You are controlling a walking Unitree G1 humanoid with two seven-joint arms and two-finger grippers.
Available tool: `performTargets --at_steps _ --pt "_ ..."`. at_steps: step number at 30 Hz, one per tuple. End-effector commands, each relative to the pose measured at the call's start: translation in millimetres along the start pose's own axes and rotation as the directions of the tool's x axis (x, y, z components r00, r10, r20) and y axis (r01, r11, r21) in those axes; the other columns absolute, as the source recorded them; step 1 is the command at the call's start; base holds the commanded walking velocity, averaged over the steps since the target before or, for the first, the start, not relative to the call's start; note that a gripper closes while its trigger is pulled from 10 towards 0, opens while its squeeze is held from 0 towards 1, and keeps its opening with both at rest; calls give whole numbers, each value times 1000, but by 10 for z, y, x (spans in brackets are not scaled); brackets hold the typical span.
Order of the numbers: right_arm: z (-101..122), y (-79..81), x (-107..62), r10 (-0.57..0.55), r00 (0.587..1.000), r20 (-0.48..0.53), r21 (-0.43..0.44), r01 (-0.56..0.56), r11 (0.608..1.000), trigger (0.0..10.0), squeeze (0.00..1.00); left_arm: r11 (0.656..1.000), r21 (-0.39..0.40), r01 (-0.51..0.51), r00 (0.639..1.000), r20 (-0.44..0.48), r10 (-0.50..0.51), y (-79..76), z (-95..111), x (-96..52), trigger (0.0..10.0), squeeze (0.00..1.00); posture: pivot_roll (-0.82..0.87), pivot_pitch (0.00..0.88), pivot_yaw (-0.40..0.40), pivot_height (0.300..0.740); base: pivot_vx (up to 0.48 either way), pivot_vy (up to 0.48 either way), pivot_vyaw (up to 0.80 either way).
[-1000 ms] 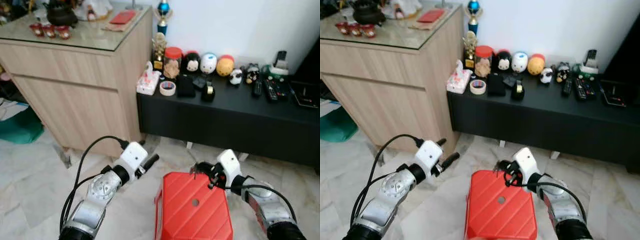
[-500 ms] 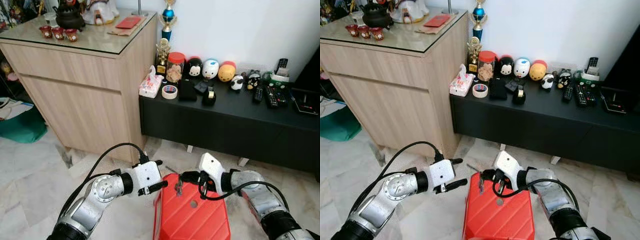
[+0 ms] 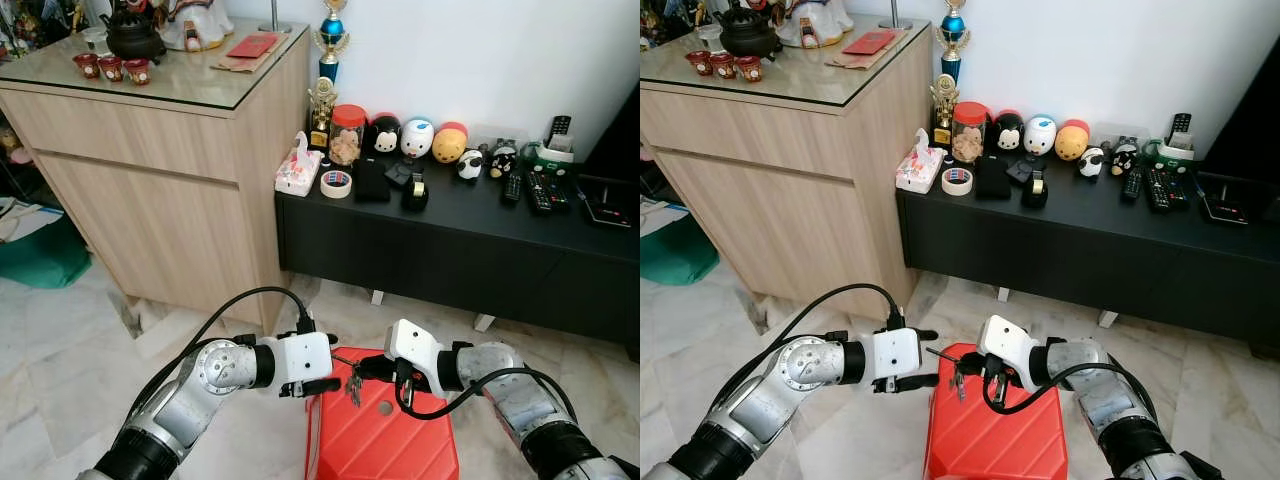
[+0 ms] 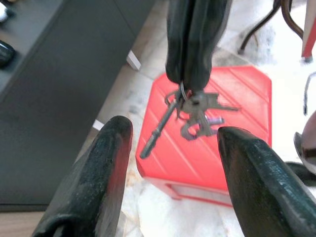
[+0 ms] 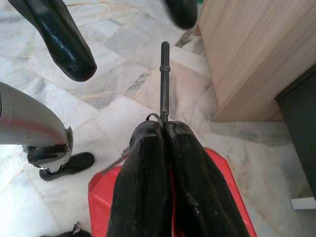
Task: Hang keys on a hook
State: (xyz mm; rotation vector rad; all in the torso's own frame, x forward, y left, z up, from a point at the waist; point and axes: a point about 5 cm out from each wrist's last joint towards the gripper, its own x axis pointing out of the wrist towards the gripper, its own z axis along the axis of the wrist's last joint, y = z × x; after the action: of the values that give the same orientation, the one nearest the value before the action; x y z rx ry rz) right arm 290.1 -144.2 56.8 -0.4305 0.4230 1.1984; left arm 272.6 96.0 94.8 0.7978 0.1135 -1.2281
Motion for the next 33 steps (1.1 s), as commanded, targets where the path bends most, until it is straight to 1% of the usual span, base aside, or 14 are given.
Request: performTargets --at_steps 1,4,7,10,17,18,19,20,21,22,33 --pt "96 -20 -18 6 1000 24 -46 -5 999 10000 0 999 30 20 1000 -25 -20 -2 -19 35 10000 0 67 0 -75 740 0 0 0" --pt "111 0 -13 21 999 34 -50 -19 999 10000 0 999 31 21 999 -34 -19 3 -30 65 10000 0 61 0 -75 740 0 0 0" --pt "121 2 -6 24 999 36 -52 -22 998 10000 0 998 60 -6 998 -56 9 42 -55 103 10000 0 62 0 -77 740 0 0 0" --pt "132 18 5 34 999 39 -54 -32 998 10000 0 998 49 -41 998 -44 43 79 -40 135 10000 0 58 0 -78 740 0 0 0" --pt "155 26 8 39 998 46 -58 -37 998 10000 0 998 45 -47 998 -32 49 91 -25 185 10000 0 57 0 -78 740 0 0 0" --pt "155 23 7 37 998 49 -54 -34 998 10000 0 998 46 -47 998 -32 49 94 -29 188 9294 0 56 0 -78 740 0 0 0" --pt "152 21 8 35 998 50 -50 -32 998 10000 0 998 48 -45 998 -33 47 94 -33 187 3294 0 57 0 -77 740 0 0 0" --pt "148 19 10 33 998 48 -50 -30 998 10000 0 998 46 -43 998 -32 45 93 -35 186 588 0 57 0 -77 740 0 0 0" --pt "144 18 13 31 999 45 -52 -28 998 10000 0 998 42 -42 999 -30 43 92 -37 184 588 0 57 0 -77 740 0 0 0" --pt "143 18 14 30 998 46 -51 -28 998 10000 0 998 41 -44 999 -28 45 94 -36 182 0 0 57 0 -77 740 0 0 0" --pt "157 26 39 29 998 52 -46 -27 999 10000 0 999 48 -18 999 -28 19 82 -57 173 0 0 54 0 -71 740 0 0 0"
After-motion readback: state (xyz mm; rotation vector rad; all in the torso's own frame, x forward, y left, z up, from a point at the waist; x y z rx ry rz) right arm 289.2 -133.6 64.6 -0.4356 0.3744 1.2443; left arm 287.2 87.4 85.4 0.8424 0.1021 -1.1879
